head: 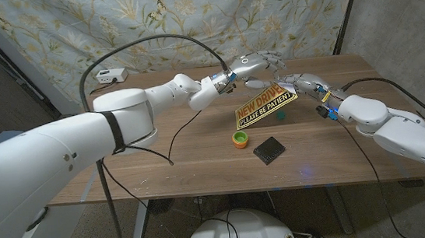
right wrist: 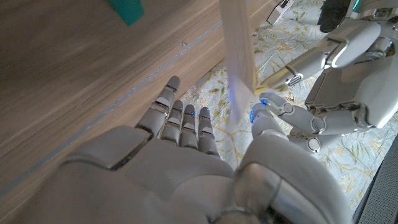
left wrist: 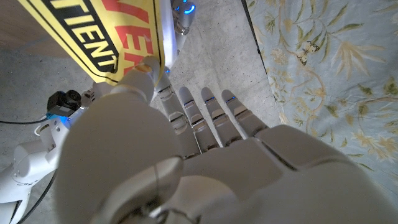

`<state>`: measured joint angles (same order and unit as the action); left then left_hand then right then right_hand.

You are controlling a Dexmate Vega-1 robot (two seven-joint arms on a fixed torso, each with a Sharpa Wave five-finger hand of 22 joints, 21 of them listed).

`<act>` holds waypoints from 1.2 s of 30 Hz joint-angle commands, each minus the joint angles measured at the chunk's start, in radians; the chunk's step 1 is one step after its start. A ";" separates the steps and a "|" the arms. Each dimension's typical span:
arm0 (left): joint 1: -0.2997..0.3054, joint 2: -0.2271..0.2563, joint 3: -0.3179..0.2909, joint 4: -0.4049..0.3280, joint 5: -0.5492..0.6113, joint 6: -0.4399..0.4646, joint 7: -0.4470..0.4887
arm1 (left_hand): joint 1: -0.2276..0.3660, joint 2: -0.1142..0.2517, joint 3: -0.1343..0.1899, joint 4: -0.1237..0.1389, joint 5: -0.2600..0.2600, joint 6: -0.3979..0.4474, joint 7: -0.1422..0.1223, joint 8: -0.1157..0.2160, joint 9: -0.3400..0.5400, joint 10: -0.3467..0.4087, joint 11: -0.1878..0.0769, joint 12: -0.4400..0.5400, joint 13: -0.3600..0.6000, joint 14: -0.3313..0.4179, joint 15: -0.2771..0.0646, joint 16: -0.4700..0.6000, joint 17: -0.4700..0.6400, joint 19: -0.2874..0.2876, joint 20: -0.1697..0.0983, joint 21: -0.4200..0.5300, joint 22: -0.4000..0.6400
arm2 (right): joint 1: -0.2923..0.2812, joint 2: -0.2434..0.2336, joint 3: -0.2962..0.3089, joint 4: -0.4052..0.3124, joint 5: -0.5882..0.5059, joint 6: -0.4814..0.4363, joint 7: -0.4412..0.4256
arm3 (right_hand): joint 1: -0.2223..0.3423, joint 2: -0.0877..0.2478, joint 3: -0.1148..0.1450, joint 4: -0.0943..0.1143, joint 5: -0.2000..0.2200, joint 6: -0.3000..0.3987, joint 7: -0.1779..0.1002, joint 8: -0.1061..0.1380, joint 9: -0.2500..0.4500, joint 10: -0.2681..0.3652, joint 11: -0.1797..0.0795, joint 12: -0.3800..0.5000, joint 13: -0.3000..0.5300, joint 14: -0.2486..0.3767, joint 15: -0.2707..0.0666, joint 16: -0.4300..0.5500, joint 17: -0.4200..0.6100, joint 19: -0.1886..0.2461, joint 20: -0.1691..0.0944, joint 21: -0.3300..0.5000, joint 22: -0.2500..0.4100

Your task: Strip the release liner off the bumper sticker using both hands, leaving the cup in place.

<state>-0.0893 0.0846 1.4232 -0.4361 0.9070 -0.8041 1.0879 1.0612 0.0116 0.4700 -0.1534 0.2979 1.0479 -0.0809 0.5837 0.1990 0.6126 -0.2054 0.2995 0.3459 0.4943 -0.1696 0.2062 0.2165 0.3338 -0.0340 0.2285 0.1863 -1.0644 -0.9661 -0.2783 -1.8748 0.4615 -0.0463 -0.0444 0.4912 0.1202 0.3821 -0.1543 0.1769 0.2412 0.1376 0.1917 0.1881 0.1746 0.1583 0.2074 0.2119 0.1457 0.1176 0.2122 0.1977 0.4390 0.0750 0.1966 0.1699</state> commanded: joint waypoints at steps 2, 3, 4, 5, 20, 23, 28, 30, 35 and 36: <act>0.067 0.025 -0.243 -0.061 0.238 -0.034 0.029 | -0.002 0.011 0.007 0.000 -0.002 -0.003 0.001 0.088 0.032 -0.008 0.000 -0.004 0.003 -0.022 -0.013 0.002 0.001 -0.006 0.001 -0.001 0.002 | 0.000 -0.006 -0.003 -0.012 -0.011 -0.014 -0.006 | 0.011 -0.001 -0.002 0.000 0.003 0.024 0.012 0.013 0.005 0.018 0.007 0.010 0.004 0.019 0.007 0.007 0.005 0.018 0.009 0.009 0.002; 0.069 0.024 -0.248 -0.061 0.243 -0.033 0.029 | -0.003 0.011 0.006 0.000 -0.003 -0.003 0.001 0.088 0.033 -0.007 0.000 -0.004 0.003 -0.022 -0.012 0.002 0.002 -0.006 0.001 -0.001 0.002 | -0.002 -0.002 -0.003 -0.010 -0.017 -0.005 -0.012 | 0.012 0.000 -0.002 0.000 0.003 0.035 0.012 0.016 0.006 0.022 0.007 0.012 0.005 0.023 0.006 0.008 0.006 0.022 0.010 0.010 0.002; 0.070 0.023 -0.253 -0.060 0.247 -0.033 0.029 | -0.002 0.012 0.006 0.000 -0.003 -0.002 0.002 0.089 0.033 -0.008 0.000 -0.004 0.003 -0.023 -0.013 0.002 0.002 -0.006 0.001 -0.001 0.002 | -0.001 -0.003 -0.004 -0.012 -0.019 -0.004 -0.011 | 0.014 0.001 -0.003 0.000 0.003 0.052 0.010 0.022 0.006 0.028 0.007 0.014 0.005 0.029 0.007 0.010 0.006 0.031 0.011 0.012 0.002; 0.071 0.023 -0.256 -0.057 0.249 -0.033 0.029 | -0.002 0.010 0.006 -0.001 -0.003 -0.001 0.003 0.090 0.033 -0.007 0.000 -0.004 0.004 -0.022 -0.013 0.002 0.001 -0.006 0.001 -0.002 0.002 | -0.002 -0.005 -0.003 -0.020 -0.019 -0.016 -0.016 | 0.016 0.001 -0.003 -0.001 0.003 0.063 0.011 0.025 0.006 0.039 0.004 0.018 0.005 0.035 0.005 0.012 0.006 0.038 0.009 0.013 0.002; 0.077 0.037 -0.264 -0.066 0.262 -0.030 0.029 | -0.002 0.009 0.010 -0.002 -0.006 -0.002 0.001 0.091 0.030 -0.006 -0.001 -0.006 0.005 -0.021 -0.013 0.002 0.000 -0.006 0.001 -0.002 0.002 | -0.006 0.005 -0.016 -0.061 -0.092 -0.045 -0.086 | 0.216 0.028 0.034 -0.025 0.004 0.690 -0.071 0.258 0.075 0.302 -0.047 0.082 0.011 0.279 -0.081 0.070 0.009 0.255 -0.050 0.036 0.005; 0.076 0.038 -0.264 -0.064 0.263 -0.026 0.029 | -0.003 0.010 0.010 -0.001 -0.006 -0.001 0.001 0.092 0.030 -0.006 0.000 -0.006 0.005 -0.021 -0.013 0.002 0.000 -0.006 0.001 -0.002 0.002 | -0.002 0.007 -0.019 -0.064 -0.098 -0.052 -0.088 | 0.264 0.033 0.047 -0.027 0.004 0.744 -0.084 0.293 0.092 0.325 -0.058 0.081 0.011 0.300 -0.095 0.077 0.012 0.272 -0.062 0.036 0.006; 0.077 0.044 -0.270 -0.074 0.274 -0.019 0.029 | -0.002 0.009 0.011 -0.002 -0.007 -0.001 0.000 0.093 0.031 -0.006 0.000 -0.007 0.006 -0.021 -0.013 0.002 -0.001 -0.005 0.001 -0.002 0.002 | 0.010 0.005 -0.029 -0.067 -0.114 -0.064 -0.080 | 0.301 0.033 0.054 -0.029 0.002 0.770 -0.093 0.316 0.106 0.351 -0.071 0.084 0.011 0.318 -0.105 0.084 0.015 0.287 -0.071 0.038 0.006; 0.078 0.045 -0.275 -0.077 0.279 -0.017 0.029 | -0.002 0.009 0.012 -0.003 -0.007 -0.001 0.002 0.094 0.031 -0.006 0.000 -0.007 0.006 -0.021 -0.013 0.001 -0.001 -0.006 0.002 -0.002 0.002 | 0.015 0.006 -0.033 -0.066 -0.121 -0.066 -0.080 | 0.307 0.031 0.054 -0.028 0.001 0.773 -0.094 0.320 0.109 0.355 -0.076 0.084 0.011 0.319 -0.108 0.085 0.016 0.289 -0.074 0.038 0.007; 0.082 0.052 -0.288 -0.088 0.295 -0.015 0.029 | -0.003 0.009 0.012 -0.002 -0.009 -0.003 0.002 0.094 0.030 -0.005 0.000 -0.008 0.006 -0.022 -0.014 0.001 -0.001 -0.007 0.003 -0.002 0.002 | 0.031 0.010 -0.045 -0.061 -0.138 -0.076 -0.079 | 0.320 0.028 0.052 -0.025 0.001 0.780 -0.090 0.330 0.117 0.364 -0.080 0.084 0.012 0.326 -0.121 0.089 0.018 0.294 -0.082 0.038 0.007; 0.083 0.054 -0.291 -0.090 0.297 -0.017 0.029 | -0.003 0.010 0.013 -0.002 -0.009 -0.004 0.001 0.094 0.031 -0.006 0.000 -0.008 0.006 -0.022 -0.014 0.001 -0.001 -0.007 0.003 -0.003 0.002 | 0.032 0.013 -0.045 -0.062 -0.140 -0.079 -0.083 | 0.323 0.028 0.051 -0.024 0.001 0.781 -0.090 0.333 0.119 0.368 -0.079 0.084 0.012 0.330 -0.124 0.090 0.019 0.297 -0.084 0.040 0.007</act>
<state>-0.0133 0.1256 1.1549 -0.5077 1.1782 -0.8273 1.1162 1.0536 0.0140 0.4729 -0.1562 0.2919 1.0412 -0.0838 0.5837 0.1990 0.6126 -0.2053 0.2919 0.3507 0.4837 -0.1693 0.2062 0.2138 0.3340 -0.0340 0.2285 0.1863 -1.0540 -0.9617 -0.3061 -1.9338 0.3575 -0.1016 -0.1180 0.7990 0.1519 0.4293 -0.1848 0.1769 1.0168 0.0447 0.5167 0.3006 0.5318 0.0797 0.2849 0.2210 0.4640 0.0032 0.2966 0.2119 0.7230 -0.0055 0.2273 0.1749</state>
